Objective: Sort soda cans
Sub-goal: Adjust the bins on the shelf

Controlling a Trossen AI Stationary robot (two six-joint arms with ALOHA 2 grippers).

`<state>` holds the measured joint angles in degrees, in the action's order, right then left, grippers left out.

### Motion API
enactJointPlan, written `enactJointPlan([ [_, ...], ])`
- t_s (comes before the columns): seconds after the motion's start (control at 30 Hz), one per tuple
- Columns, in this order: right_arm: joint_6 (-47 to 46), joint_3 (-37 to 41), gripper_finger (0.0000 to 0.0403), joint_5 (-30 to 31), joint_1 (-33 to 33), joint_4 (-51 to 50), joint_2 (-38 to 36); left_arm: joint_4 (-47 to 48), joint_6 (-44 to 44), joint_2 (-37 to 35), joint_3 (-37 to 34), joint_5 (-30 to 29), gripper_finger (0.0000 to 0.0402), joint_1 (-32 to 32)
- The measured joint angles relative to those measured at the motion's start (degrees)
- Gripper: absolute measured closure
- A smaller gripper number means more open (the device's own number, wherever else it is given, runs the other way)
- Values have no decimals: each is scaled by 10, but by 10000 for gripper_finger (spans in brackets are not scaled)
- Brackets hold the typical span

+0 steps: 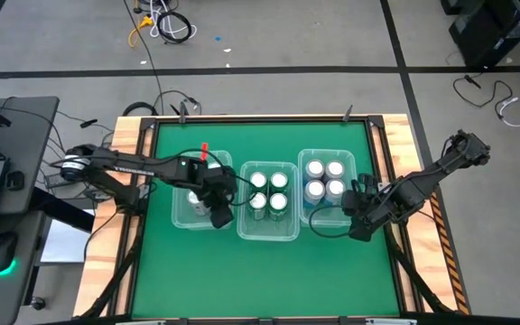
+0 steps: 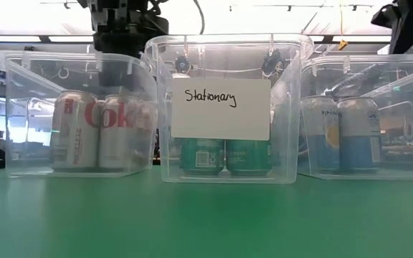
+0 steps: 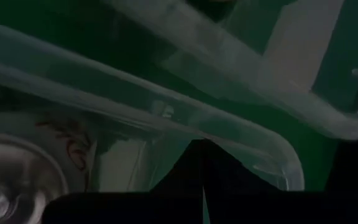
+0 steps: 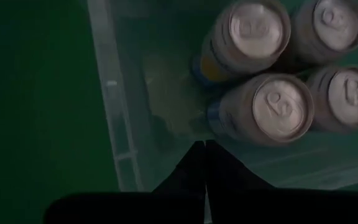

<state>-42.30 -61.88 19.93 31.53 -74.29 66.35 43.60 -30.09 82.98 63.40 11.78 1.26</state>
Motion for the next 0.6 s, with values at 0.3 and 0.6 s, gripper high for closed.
enactJointPlan([
  [0.3, 43, -30, 403, 17, 0, 66, 0, -48, 25, 18, 0, 23, 401, 0],
  [0.6, 126, -30, 403, 16, -6, 273, 47, -46, 28, 17, 0, 31, 401, 47],
])
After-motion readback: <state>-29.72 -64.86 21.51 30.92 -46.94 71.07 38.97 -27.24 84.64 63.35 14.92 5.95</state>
